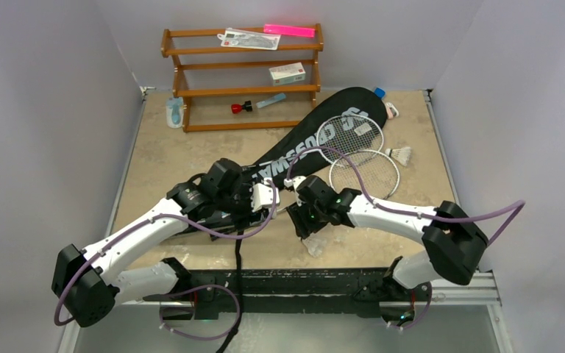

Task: Pack up the badminton gear
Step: Pick up the shuttlecock at the center of the board.

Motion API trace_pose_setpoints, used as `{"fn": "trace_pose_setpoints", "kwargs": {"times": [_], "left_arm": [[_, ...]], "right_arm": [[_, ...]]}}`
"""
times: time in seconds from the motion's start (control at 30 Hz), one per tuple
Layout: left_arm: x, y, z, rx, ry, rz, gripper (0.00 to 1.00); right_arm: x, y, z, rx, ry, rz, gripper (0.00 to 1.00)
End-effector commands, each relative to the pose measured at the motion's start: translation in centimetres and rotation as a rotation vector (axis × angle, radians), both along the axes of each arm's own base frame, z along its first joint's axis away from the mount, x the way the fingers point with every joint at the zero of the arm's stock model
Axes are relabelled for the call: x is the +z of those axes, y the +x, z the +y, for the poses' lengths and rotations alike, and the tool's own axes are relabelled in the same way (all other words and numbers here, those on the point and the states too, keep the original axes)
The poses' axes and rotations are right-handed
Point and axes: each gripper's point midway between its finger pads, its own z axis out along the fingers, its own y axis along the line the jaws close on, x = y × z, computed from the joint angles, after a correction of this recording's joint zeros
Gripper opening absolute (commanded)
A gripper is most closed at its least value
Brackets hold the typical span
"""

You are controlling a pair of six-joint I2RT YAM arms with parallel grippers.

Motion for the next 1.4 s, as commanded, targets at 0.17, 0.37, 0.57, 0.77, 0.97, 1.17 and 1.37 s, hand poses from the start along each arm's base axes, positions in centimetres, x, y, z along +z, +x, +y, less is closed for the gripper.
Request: {"fn": "trace_pose_setpoints", "kwargs": {"times": [0.17,0.37,0.57,0.77,0.97,1.17,1.37], "left_arm": [[3.1,0.6,-1.1,-0.019,-0.083,-0.066,0.45],[3.2,0.6,-1.1,-0.019,-0.086,-0.065,0.45],[3.2,0.6,-1.2,-0.022,-0.088,-0.065,0.45],[3.6,0.5,-1.4,-0.029,-0.099,-0.065,0.43],[7.0,1.6,-1.3,0.010,-0.119,-0.127,0.37],[17.4,2.4,0.0,0.153,-0.208,-0.221,0.37],[28.7,-0.9,-0.4,0.169,-0.514,-0.212,0.36]], "right_arm": [[-0.5,-0.6,0.7,0.070,-0.027,0.023,0.54],[-1.9,-0.9,0.1,0.080,-0.107,0.043,0.43],[1.0,0.3,0.7,0.037,-0.031,-0.047,0.34],[10.5,2.1,2.0,-0.031,0.263,-0.281,0.29],[18.7,3.4,2.3,-0.077,0.471,-0.473,0.27],[22.6,3.7,1.2,-0.118,0.536,-0.567,0.26],[24.1,4.0,-1.2,-0.198,0.547,-0.643,0.24]]}}
